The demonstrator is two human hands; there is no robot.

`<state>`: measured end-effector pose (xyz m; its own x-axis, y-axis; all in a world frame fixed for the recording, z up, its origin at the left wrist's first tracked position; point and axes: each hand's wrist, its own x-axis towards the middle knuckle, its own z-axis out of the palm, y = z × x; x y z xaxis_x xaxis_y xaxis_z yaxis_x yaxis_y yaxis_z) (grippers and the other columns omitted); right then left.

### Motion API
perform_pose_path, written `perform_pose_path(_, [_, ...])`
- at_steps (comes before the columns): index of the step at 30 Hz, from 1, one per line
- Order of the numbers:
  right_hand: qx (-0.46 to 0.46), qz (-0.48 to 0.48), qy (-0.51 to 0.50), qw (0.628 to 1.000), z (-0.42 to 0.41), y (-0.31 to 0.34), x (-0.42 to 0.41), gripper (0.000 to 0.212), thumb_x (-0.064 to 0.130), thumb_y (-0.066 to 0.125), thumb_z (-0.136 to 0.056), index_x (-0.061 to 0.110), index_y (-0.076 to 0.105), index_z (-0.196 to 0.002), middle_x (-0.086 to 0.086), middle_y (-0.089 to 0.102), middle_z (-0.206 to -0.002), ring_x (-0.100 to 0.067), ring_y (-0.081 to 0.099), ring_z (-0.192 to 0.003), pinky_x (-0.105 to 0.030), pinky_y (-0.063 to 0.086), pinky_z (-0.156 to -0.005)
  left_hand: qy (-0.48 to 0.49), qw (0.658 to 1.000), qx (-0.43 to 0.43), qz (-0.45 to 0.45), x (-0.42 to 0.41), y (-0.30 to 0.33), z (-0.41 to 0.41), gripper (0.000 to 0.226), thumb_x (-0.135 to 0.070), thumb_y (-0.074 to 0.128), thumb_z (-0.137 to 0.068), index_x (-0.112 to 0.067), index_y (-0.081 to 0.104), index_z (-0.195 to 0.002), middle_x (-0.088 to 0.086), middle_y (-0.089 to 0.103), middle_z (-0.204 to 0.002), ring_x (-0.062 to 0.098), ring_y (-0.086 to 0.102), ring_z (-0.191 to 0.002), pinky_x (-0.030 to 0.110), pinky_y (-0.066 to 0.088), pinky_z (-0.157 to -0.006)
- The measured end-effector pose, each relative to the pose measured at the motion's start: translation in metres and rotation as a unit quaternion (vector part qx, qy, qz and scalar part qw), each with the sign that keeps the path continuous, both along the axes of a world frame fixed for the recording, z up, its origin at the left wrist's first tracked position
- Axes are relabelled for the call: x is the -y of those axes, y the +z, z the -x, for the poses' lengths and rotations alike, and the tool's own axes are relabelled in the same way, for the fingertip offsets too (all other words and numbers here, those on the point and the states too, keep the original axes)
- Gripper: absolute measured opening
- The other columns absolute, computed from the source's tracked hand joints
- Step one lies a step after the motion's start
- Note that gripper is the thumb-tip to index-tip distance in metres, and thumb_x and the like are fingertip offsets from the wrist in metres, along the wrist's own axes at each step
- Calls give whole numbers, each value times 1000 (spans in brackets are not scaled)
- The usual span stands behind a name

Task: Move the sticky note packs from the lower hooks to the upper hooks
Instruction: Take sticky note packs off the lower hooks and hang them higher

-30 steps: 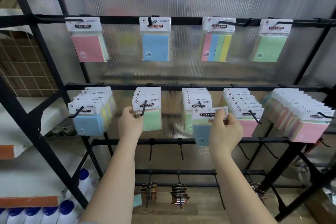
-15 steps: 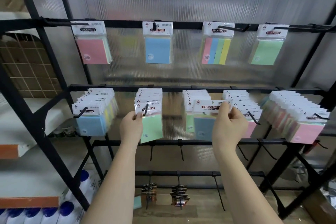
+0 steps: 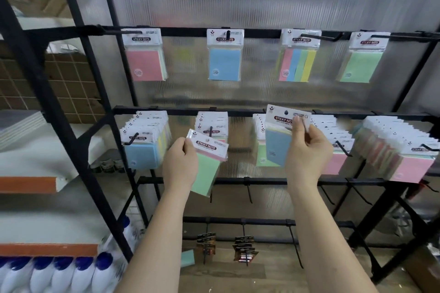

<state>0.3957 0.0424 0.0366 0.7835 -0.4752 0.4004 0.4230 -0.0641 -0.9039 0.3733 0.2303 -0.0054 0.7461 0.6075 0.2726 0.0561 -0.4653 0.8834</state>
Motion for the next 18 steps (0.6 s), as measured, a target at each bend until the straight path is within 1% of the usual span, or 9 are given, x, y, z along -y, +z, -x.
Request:
perform_pose_path(2, [2,-5,12,1000,2,4,-2,37,28,59,-93,31,47,-58,21,43,-41,1,37,-46,-12,26,-48,9,1000,8,-4,-2,7,6,39,-25,33,-101,-9,36,-66,5,44,-63,18,36,-59,29,26,-53])
perform_pose_path(4, [6,-7,22,1000,2,10,-6,33,27,62,-91,31,52,-60,22,45,-43,2,39,-47,-11,28,-48,22,1000,12,-8,-4,15,11,40,-23,32,-102,-14,32,-63,-1,40,-60,13,35,-55,21,26,-47])
perform_pose_path(5, [11,-6,27,1000,3,13,-8,32,26,63,-90,29,53,-60,20,46,-45,2,39,-48,-12,29,-48,29,999,16,-8,-5,18,12,40,-22,32,-102,-15,31,-62,-2,40,-60,10,34,-54,16,25,-44])
perform_pose_path(9, [34,-17,56,998,2,27,-20,27,24,66,-88,21,59,-62,9,52,-56,0,39,-53,-15,31,-50,60,997,44,-13,-15,26,14,39,-21,33,-102,-14,33,-64,-2,39,-61,10,33,-53,14,28,-44])
perform_pose_path(11, [43,-21,70,996,-1,35,-26,25,24,67,-87,23,61,-63,7,56,-59,-3,42,-57,-18,34,-51,78,995,55,-20,-23,27,12,36,-22,33,-101,-9,39,-68,1,42,-63,14,36,-58,19,27,-49])
perform_pose_path(12, [49,-21,77,996,-4,39,-30,23,25,68,-87,24,62,-64,8,57,-60,-3,44,-57,-19,35,-52,87,994,59,-21,-27,28,11,35,-23,32,-101,-8,41,-71,4,45,-66,16,39,-60,25,29,-53])
perform_pose_path(14, [68,-23,89,993,-10,48,-36,24,24,68,-86,26,63,-63,14,57,-56,-2,44,-57,-19,36,-54,106,992,68,-22,-34,30,6,35,-25,32,-101,-6,45,-75,8,50,-69,22,47,-64,32,34,-55])
perform_pose_path(16, [82,-25,94,992,-17,59,-43,29,22,69,-85,27,59,-59,18,52,-49,0,41,-54,-20,34,-53,123,989,73,-26,-42,33,3,36,-26,32,-101,-4,47,-77,7,52,-70,27,53,-68,37,41,-57])
perform_pose_path(18, [96,-36,105,989,-23,72,-50,28,22,70,-85,27,60,-60,18,53,-50,0,43,-55,-22,37,-55,135,988,73,-28,-50,37,-1,37,-28,32,-101,-3,49,-81,3,53,-72,28,58,-73,44,50,-65])
